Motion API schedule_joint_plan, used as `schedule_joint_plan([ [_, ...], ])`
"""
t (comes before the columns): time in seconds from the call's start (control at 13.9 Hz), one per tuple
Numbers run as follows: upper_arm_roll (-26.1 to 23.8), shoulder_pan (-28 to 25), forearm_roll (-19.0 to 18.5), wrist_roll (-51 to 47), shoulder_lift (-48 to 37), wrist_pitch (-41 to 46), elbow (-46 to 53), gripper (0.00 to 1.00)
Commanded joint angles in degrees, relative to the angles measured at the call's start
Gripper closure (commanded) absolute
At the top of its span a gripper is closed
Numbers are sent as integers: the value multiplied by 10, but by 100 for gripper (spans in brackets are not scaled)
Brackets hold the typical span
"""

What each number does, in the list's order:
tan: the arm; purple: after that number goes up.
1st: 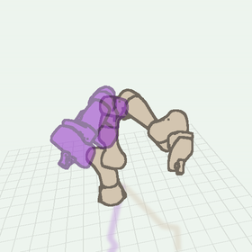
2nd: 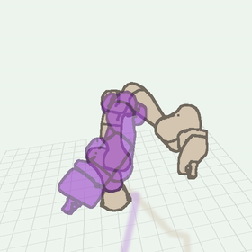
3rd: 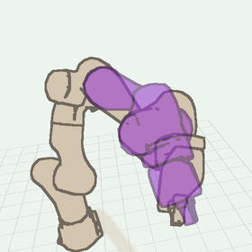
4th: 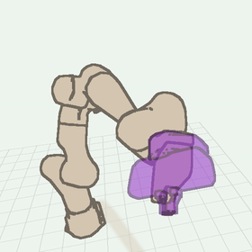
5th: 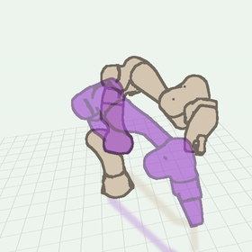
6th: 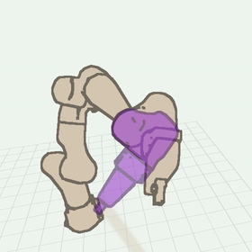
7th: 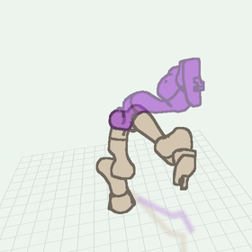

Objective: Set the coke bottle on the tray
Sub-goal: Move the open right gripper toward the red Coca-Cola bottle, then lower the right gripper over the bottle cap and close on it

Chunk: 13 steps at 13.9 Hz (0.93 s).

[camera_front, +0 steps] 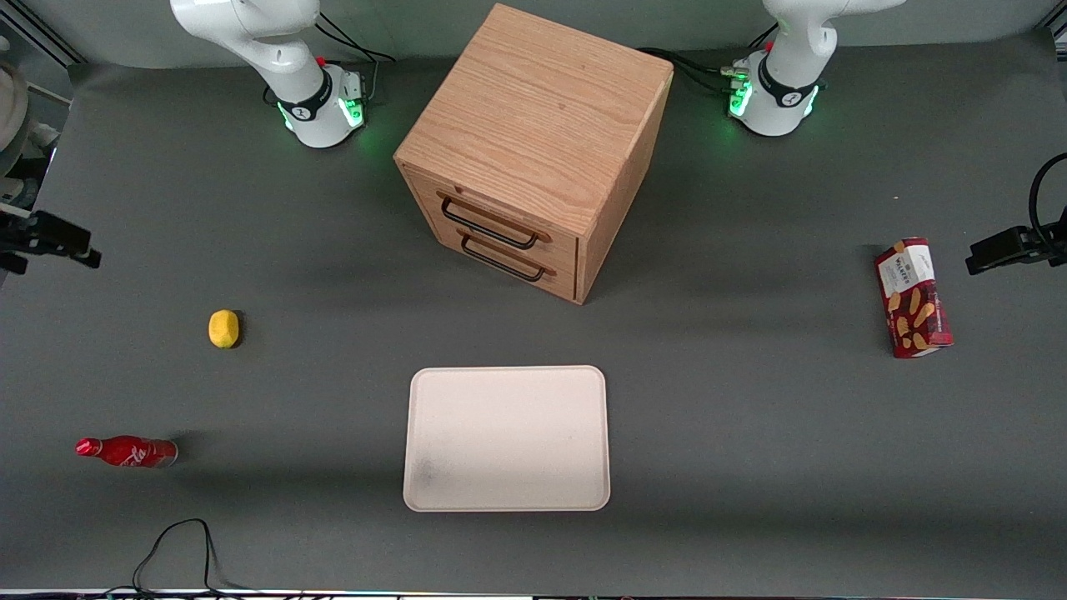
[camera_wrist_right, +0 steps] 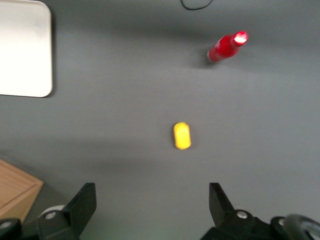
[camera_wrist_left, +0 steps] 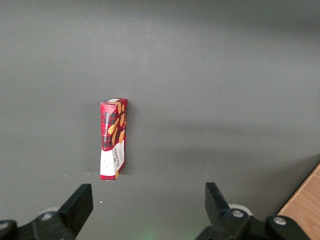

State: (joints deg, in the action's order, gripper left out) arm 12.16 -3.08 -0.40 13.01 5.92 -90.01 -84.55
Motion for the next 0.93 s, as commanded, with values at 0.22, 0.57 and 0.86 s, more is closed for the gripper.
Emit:
schedule_joint_plan([
  [0.22, 119, 2, 90, 159, 174, 11, 204, 0],
  [0.57, 104, 108, 167, 236, 284, 11, 346, 0],
  [0.86, 17, 187, 167, 236, 321, 2, 383, 0],
])
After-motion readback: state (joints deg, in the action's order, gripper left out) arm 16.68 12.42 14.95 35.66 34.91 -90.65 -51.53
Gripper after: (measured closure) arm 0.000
